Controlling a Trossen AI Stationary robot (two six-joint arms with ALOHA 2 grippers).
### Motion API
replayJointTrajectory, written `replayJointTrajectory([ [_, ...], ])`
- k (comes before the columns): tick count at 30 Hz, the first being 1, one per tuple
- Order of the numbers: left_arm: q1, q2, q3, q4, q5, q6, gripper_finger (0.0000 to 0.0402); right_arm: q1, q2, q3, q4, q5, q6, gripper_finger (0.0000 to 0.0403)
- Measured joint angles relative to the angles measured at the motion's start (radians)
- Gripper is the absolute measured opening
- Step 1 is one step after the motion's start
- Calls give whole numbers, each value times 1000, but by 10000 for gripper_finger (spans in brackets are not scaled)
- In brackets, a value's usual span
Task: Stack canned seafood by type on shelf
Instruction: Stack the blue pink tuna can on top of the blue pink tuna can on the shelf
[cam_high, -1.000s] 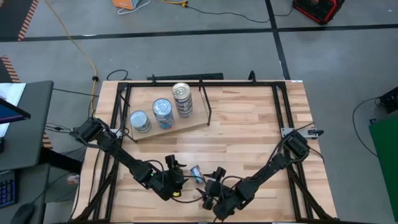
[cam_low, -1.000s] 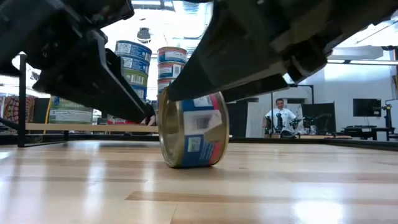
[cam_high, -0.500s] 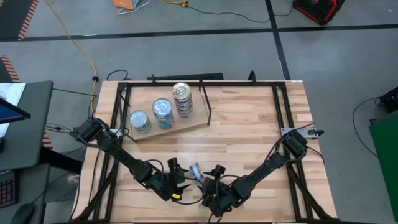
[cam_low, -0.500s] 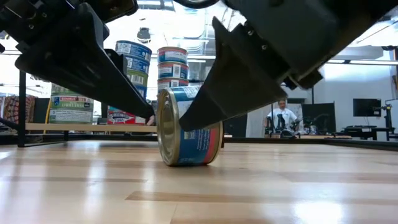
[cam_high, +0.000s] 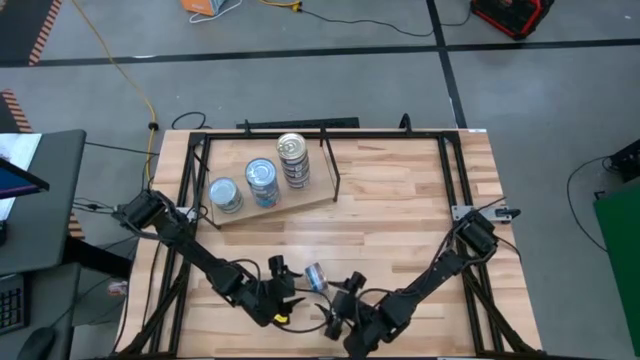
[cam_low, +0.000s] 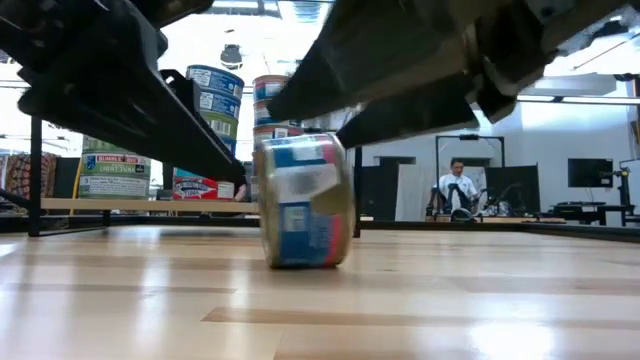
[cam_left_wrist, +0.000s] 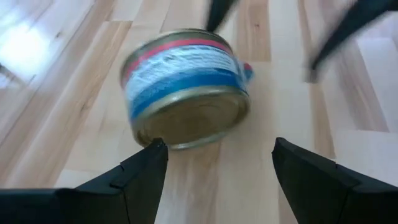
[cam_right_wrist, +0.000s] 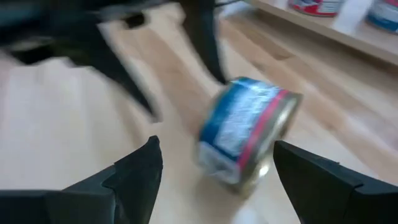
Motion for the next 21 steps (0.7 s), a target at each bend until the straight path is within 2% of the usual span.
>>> replayJointTrajectory([
  [4, 9, 0, 0, -1, -2, -20, 279, 8, 1, 0, 63, 1, -38, 330],
  [8, 5, 0, 0, -6, -32, -6, 279, 12, 1, 0, 12, 5, -33, 330],
  [13, -12, 0, 0, -62, -138, 68, 279, 40, -7, 0, -168, 57, -30, 330],
  [18, 2, 8, 0, -65, -140, 72, 279, 49, -28, -1, -429, 89, 71, 330],
  [21, 20, 12, 0, -58, -106, 72, 279, 23, -27, -34, -471, 88, 84, 330],
])
